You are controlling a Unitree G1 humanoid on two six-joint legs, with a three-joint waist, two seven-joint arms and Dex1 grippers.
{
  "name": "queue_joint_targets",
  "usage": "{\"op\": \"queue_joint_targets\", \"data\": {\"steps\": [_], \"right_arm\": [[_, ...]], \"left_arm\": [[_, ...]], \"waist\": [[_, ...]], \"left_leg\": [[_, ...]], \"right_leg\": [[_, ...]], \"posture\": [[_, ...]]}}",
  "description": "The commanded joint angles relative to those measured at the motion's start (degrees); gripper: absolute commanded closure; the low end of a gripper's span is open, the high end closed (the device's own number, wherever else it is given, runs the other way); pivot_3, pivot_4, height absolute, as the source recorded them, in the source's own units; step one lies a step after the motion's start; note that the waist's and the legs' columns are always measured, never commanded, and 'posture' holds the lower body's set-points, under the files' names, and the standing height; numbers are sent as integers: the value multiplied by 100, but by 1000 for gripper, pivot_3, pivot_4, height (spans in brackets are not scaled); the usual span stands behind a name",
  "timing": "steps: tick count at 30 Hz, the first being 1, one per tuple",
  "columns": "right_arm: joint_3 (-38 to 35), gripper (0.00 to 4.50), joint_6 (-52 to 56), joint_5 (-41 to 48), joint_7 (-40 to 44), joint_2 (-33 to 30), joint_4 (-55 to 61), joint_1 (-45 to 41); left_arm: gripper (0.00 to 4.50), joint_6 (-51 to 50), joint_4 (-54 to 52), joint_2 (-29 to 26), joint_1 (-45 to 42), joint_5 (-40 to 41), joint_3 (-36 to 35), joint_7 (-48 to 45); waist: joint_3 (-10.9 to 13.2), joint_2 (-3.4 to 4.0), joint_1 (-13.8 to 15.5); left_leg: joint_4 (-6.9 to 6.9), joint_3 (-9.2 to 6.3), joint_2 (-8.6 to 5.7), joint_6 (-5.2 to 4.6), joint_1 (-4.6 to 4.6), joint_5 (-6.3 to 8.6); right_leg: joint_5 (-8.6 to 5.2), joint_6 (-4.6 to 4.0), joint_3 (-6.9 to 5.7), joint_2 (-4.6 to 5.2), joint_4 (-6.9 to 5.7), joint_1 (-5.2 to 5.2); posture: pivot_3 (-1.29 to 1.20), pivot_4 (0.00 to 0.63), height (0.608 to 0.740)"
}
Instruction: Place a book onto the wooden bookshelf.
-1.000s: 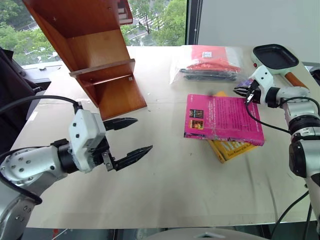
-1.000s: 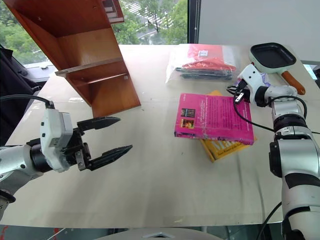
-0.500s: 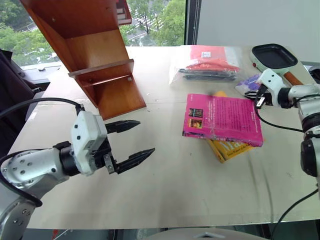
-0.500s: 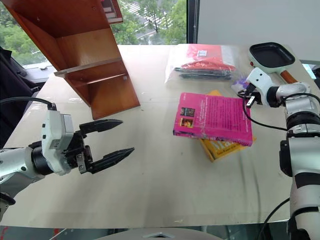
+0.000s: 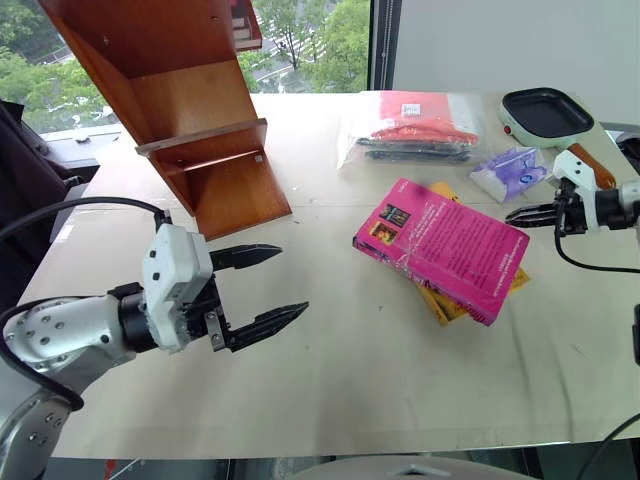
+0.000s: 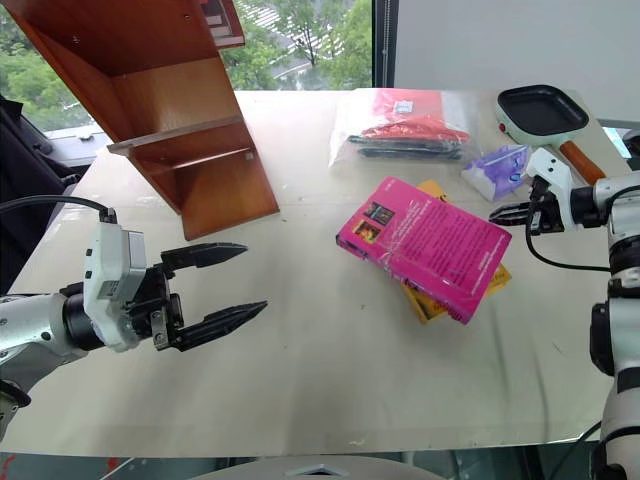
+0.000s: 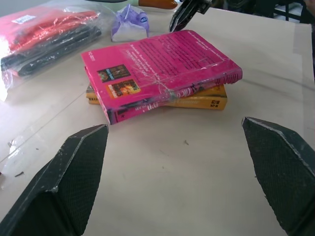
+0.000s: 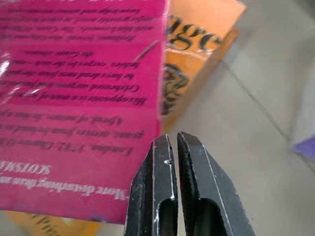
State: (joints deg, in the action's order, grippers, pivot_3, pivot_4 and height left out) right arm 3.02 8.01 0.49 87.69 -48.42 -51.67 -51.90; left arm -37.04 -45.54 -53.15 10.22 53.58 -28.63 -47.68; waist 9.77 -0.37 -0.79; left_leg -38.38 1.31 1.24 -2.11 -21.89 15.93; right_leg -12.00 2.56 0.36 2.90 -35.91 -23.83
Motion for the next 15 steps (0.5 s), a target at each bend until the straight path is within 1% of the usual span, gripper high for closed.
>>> {"op": "queue_joint_targets", "data": {"steps": [1, 4, 7, 15], "right_arm": [[-69, 4460, 772, 554, 464, -349, 1159, 536], [-23, 4460, 1327, 966, 481, -546, 1934, 1035], [-95, 4460, 1726, 1224, 478, -623, 2414, 1305], [-184, 4460, 2261, 1700, 310, -786, 3052, 1709]], "left_arm": [[0, 49, -72, -38, 84, 21, -128, -73], [0, 75, -50, -61, 154, -20, -146, -142], [0, 91, -35, -57, 187, -66, -145, -196], [0, 134, 11, -3, 248, -183, -102, -259]], "waist": [[0, 0, 16], [0, 0, 17], [0, 0, -6], [0, 0, 9]], "left_leg": [[0, -2, 0, 0, -3, 0], [0, -1, 0, 0, -2, 0], [-1, 2, -2, -1, 2, 0], [-3, 2, -2, -1, 5, 0]], "right_leg": [[0, 1, -2, 1, 0, 0], [4, 8, -2, 1, 0, 0], [-1, 0, 1, 0, 0, 0], [-1, 0, 1, -9, -6, 0]], "posture": [[0, 150, 731], [0, 150, 731], [0, 150, 731], [0, 150, 731]]}}
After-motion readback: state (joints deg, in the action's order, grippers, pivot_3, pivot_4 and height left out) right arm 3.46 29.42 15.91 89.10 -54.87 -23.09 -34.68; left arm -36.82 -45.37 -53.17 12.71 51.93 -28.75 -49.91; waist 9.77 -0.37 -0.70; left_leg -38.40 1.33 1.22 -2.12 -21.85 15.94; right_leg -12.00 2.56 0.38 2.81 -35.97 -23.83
